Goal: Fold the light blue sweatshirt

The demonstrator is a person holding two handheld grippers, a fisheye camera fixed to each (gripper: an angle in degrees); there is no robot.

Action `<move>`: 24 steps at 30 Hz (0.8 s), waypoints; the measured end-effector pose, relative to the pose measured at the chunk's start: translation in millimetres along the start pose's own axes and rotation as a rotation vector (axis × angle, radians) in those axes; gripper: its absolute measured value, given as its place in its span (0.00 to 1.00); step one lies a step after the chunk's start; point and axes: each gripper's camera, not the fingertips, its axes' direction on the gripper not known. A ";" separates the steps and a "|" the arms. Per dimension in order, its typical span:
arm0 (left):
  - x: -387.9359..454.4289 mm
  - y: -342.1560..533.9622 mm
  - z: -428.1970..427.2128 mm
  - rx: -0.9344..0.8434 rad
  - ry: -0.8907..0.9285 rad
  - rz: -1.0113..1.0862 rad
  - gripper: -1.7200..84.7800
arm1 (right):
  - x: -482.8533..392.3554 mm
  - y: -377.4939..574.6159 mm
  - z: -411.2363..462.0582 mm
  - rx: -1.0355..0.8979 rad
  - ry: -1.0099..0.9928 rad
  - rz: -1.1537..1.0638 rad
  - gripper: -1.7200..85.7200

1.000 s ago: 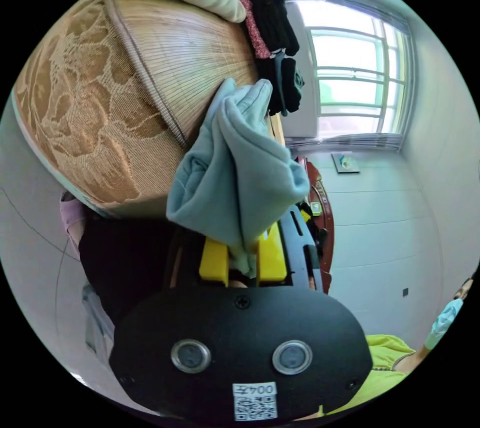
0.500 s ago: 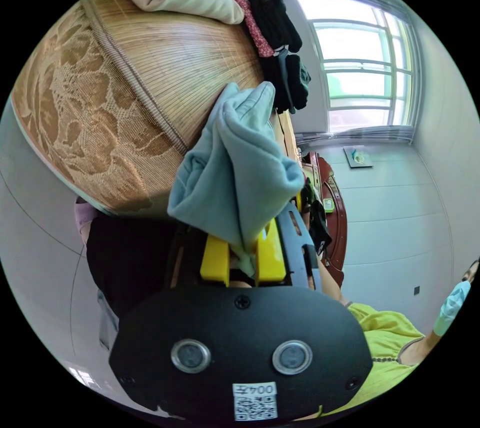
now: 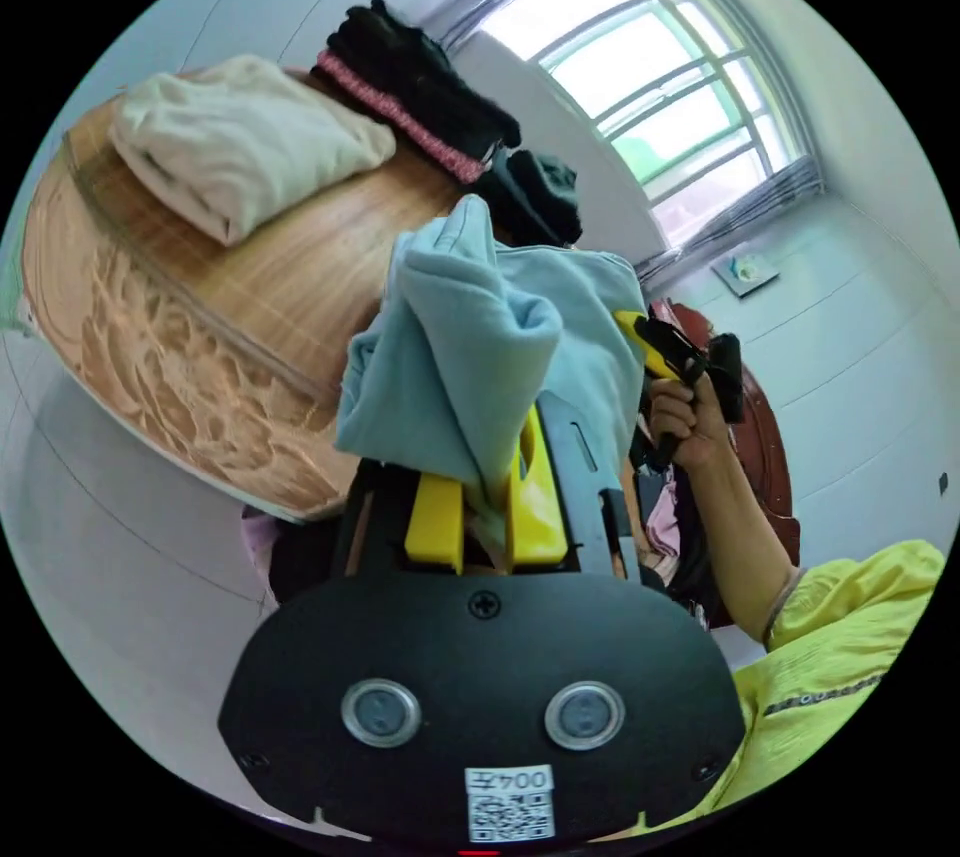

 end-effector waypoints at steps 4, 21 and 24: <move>-9.9 -74.7 -61.9 0.115 0.023 0.076 0.11 | -54.5 -68.3 8.0 0.039 -0.080 -0.079 0.07; -262.3 -287.0 -114.1 0.010 -0.073 -0.211 0.12 | -82.7 -234.2 292.5 -0.108 -0.025 -0.077 0.07; -307.1 -263.6 -105.5 0.114 0.147 -0.318 0.11 | -35.3 -212.3 327.6 -0.142 -0.043 0.058 0.07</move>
